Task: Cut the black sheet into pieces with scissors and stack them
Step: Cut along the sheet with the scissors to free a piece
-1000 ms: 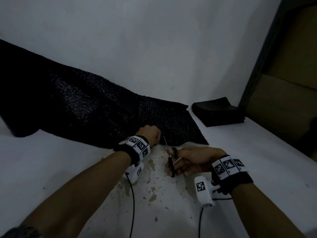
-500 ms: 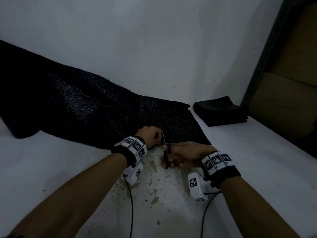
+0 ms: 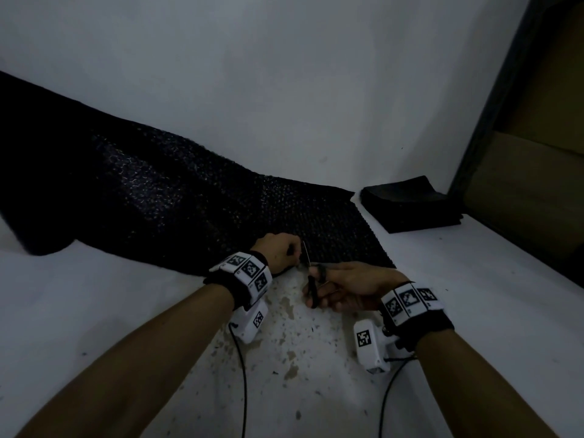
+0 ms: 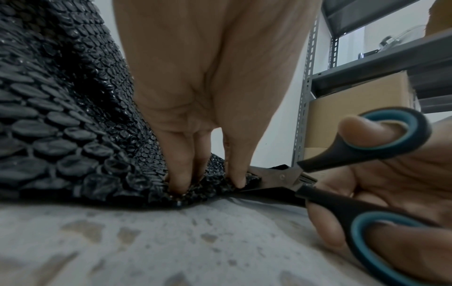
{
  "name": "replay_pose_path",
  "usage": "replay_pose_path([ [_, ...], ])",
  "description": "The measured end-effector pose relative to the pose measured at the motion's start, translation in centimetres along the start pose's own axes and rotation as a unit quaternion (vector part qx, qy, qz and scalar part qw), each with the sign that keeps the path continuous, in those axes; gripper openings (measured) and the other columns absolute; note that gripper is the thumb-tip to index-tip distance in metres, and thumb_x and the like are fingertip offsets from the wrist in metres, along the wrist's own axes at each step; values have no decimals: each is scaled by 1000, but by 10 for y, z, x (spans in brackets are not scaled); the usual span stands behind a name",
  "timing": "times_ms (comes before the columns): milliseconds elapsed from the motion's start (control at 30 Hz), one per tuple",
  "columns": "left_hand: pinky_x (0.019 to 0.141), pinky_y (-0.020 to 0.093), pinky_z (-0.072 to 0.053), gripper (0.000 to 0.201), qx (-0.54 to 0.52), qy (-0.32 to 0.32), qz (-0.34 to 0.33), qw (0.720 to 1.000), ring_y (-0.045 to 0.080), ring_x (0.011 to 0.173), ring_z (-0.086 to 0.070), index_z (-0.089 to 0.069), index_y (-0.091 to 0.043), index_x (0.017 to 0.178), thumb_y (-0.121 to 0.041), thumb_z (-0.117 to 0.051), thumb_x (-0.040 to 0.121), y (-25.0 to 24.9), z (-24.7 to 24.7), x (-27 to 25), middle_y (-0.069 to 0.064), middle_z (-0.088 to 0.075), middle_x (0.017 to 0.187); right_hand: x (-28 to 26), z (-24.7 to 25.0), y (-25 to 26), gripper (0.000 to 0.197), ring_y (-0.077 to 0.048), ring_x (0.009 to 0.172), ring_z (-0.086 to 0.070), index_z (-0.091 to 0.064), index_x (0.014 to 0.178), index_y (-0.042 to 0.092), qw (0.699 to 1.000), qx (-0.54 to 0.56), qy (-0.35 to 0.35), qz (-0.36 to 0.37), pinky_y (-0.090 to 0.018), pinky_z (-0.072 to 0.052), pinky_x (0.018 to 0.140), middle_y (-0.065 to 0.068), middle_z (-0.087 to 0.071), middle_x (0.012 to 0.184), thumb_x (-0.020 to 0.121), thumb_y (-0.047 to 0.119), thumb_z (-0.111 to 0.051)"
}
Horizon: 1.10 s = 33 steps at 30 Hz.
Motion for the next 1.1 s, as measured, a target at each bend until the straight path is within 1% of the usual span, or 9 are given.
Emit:
replay_pose_path([
  [200,79,35,-53,12,-4,11,5,1000,20,91,-62,-59,-32,82,-27,-63,92,3,-1,1,-5,-68,96,2,-2,-3,56,-9,71,-65,-68,120,1,1000,-1,-7,-6,-20,-52,60,-9,-74,101,96,51,-57],
  [300,77,39,-55,15,-5,14,20,1000,22,87,-63,-58,-29,85,-35,-70,88,5,-2,0,-1,-66,95,3,-3,-4,53,-9,70,-65,-68,119,1,1000,8,-10,-8,-21,-53,60,-10,-74,100,96,48,-58],
  [367,75,38,-55,20,3,19,25,999,23,85,-62,-56,-28,86,-37,-73,85,7,-3,0,1,-65,95,3,-3,-5,53,-9,68,-65,-68,120,-1,1000,17,-14,-4,-21,-53,59,-11,-73,99,97,47,-58],
  [433,73,34,-53,19,10,24,24,999,22,85,-61,-56,-30,84,-36,-74,84,8,-4,1,0,-64,96,4,-3,-6,55,-9,69,-65,-67,121,-2,1000,20,-15,-2,-20,-53,59,-11,-73,100,97,47,-59],
  [567,66,27,-43,16,16,30,19,999,19,85,-60,-58,-30,85,-32,-73,86,7,-5,1,-3,-64,97,7,-4,-7,56,-9,76,-69,-66,123,-3,1000,24,-19,-3,-20,-55,64,-11,-74,102,96,46,-58],
  [733,73,27,-45,12,11,27,13,999,20,89,-60,-59,-27,89,-28,-71,89,8,-3,0,-1,-64,101,8,-5,-8,51,-9,77,-71,-65,122,-5,999,41,-21,2,-19,-54,64,-13,-73,101,97,39,-59],
  [833,74,27,-45,7,13,27,11,1000,19,88,-57,-61,-24,92,-24,-68,92,8,-3,0,-3,-60,98,8,-7,-8,49,-10,82,-72,-65,121,-8,999,48,-19,5,-19,-55,66,-13,-74,99,98,35,-61],
  [967,75,29,-46,5,19,27,6,999,19,89,-58,-62,-24,92,-23,-66,93,6,-4,1,-5,-60,96,10,-7,-11,43,-12,84,-73,-63,122,-10,997,69,-17,7,-19,-55,67,-12,-74,98,100,26,-60],
  [1100,83,33,-53,2,21,25,8,999,19,92,-59,-64,-23,94,-24,-65,93,7,-3,1,-2,-66,103,10,-8,-12,36,-9,79,-72,-63,117,-11,997,73,-10,18,-17,-55,68,-13,-71,95,101,21,-58],
])
Point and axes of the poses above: each hand's wrist, its own x-axis towards the middle knuckle, its own z-axis out of the back of the hand, y = z × x, the point moved 7 cm from there along x, towards the middle knuckle
